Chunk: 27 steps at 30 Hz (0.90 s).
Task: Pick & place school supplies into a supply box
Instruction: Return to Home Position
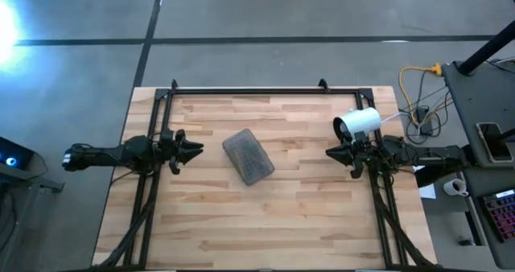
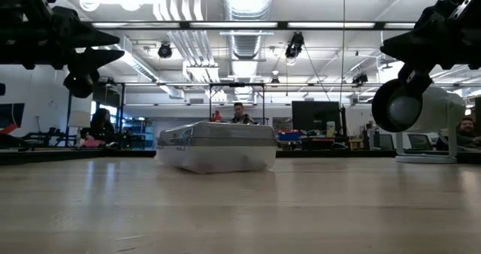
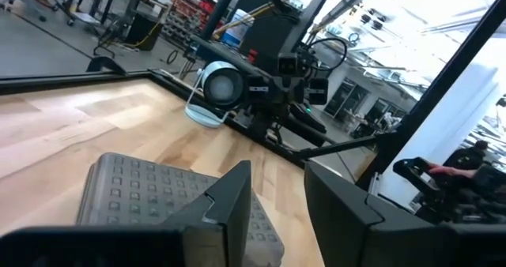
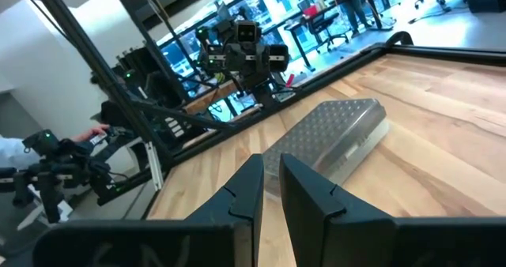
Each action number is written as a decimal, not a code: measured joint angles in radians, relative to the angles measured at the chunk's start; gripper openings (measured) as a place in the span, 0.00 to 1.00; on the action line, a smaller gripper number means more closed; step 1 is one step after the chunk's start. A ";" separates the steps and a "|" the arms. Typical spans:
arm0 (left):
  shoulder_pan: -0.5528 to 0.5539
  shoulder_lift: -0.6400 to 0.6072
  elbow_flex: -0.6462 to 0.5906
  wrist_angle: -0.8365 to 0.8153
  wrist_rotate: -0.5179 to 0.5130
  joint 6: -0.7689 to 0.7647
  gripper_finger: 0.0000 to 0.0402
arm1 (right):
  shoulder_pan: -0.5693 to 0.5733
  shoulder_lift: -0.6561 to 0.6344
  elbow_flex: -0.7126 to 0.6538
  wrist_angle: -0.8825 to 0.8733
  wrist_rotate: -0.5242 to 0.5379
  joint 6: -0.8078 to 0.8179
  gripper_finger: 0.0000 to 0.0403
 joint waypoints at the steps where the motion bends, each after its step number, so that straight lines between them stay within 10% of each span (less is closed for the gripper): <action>1: 0.000 0.000 0.000 0.000 0.000 0.000 0.26 | 0.000 0.000 0.000 0.000 0.000 0.000 0.10; 27: 0.000 0.242 0.002 -0.002 0.000 0.000 0.26 | -0.001 0.000 0.000 0.003 0.003 0.000 0.10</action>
